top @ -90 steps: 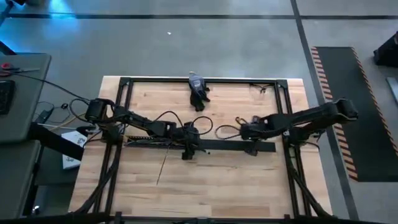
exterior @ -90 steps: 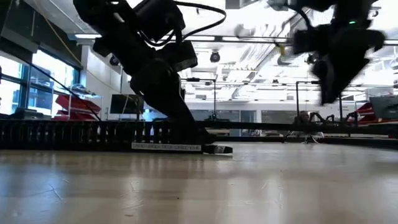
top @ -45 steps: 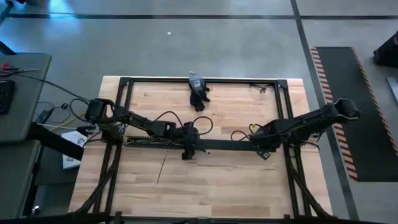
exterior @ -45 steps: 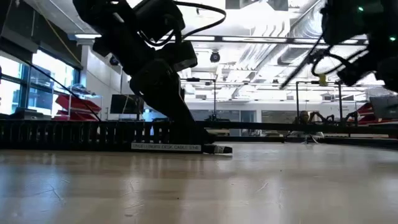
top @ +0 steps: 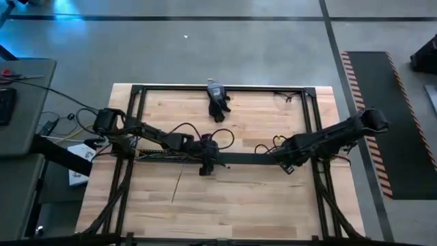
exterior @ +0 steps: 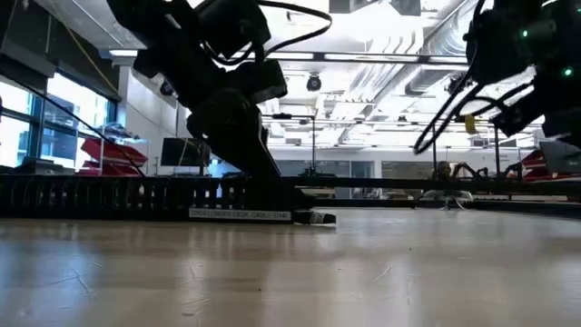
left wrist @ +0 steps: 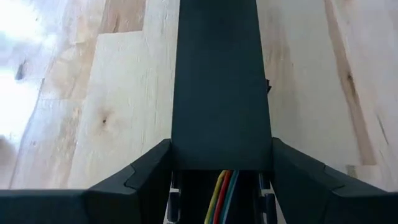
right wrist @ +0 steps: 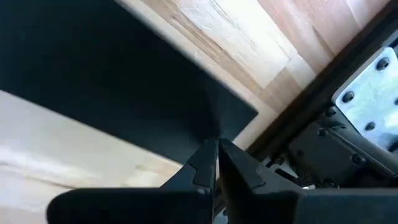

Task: Ziptie cables
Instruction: Close the black cable duct

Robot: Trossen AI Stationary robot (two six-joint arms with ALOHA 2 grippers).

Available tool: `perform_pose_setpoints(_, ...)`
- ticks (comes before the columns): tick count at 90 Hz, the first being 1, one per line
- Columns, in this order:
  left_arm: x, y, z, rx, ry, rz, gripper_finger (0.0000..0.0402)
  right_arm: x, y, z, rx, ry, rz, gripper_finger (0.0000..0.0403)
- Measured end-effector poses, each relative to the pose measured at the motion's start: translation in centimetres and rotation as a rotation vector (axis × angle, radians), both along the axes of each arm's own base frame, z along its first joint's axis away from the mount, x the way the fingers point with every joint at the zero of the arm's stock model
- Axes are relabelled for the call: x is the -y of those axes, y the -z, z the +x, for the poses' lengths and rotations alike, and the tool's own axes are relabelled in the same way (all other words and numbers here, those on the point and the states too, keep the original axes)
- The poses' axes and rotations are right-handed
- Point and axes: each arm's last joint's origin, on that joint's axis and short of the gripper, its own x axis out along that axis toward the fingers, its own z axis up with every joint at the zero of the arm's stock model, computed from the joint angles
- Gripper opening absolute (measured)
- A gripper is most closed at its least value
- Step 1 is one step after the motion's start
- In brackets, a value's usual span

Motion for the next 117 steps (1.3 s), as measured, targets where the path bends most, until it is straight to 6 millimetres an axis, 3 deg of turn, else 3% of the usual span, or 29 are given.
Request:
perform_pose_setpoints(81, 1.5, -0.2, -1.2, -0.085, 0.034, 0.038, 0.0208, 0.5, 0.4, 0.5, -0.093, 0.074, -0.018, 0.0000)
perform_pose_setpoints(117, 1.4, -0.4, -1.5, -0.093, 0.029, 0.054, 0.0208, -0.1, 0.8, 1.2, 0.001, 0.051, 0.011, 0.0000)
